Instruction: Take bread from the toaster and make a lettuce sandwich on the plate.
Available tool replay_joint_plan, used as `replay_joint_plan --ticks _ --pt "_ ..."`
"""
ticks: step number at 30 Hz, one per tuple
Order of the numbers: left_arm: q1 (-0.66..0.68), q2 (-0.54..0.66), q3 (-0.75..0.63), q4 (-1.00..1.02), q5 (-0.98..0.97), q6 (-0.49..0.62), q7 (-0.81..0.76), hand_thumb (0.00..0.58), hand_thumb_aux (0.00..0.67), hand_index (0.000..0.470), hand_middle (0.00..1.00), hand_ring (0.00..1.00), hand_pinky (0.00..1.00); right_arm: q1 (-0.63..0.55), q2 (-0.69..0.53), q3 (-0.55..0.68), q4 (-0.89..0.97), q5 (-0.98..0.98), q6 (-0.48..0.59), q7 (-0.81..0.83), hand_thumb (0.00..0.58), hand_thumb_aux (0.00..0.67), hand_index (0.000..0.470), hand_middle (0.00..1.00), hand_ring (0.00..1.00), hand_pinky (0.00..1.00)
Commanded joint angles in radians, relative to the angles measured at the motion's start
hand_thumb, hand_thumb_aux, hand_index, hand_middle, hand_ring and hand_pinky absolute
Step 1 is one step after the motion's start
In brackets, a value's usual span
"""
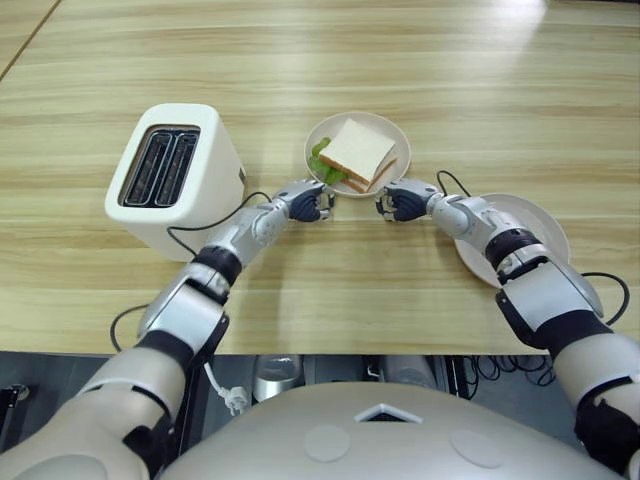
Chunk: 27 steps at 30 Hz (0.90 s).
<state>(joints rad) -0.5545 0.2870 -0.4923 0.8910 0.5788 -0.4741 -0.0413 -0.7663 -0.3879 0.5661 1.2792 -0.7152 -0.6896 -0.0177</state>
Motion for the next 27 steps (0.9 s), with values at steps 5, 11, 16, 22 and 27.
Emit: replay_joint_plan --ticks 5,11,16,22,27 --pt "0.408 0.008 0.245 -0.767 -0.428 0.072 -0.127 0.0 0.0 0.0 0.0 0.0 0.0 0.178 0.016 -0.284 -0.208 0.511 -0.35 0.226 0.0 0.0 0.0 0.0 0.0 0.0" --pt "0.479 -0.117 0.37 -0.825 -0.537 0.106 -0.031 0.0 0.0 0.0 0.0 0.0 0.0 0.34 0.151 -0.389 -0.509 0.902 -0.273 0.404 0.0 0.0 0.0 0.0 0.0 0.0" --pt "0.552 -0.182 0.411 -0.86 -0.54 0.06 0.009 0.0 0.0 0.0 0.0 0.0 0.0 0.404 0.211 -0.457 -0.588 0.878 -0.226 0.322 0.0 0.0 0.0 0.0 0.0 0.0" --pt "0.563 -0.202 0.43 -0.814 -0.539 0.023 0.018 0.0 0.0 0.0 0.0 0.0 0.0 0.457 0.239 -0.488 -0.62 0.767 -0.196 0.251 0.0 0.0 0.0 0.0 0.0 0.0" --pt "0.586 -0.195 0.428 -0.815 -0.451 -0.049 0.057 0.0 0.0 0.0 0.0 0.0 0.0 0.458 0.248 -0.5 -0.609 0.721 -0.194 0.229 0.0 0.0 0.0 0.0 0.0 0.0"
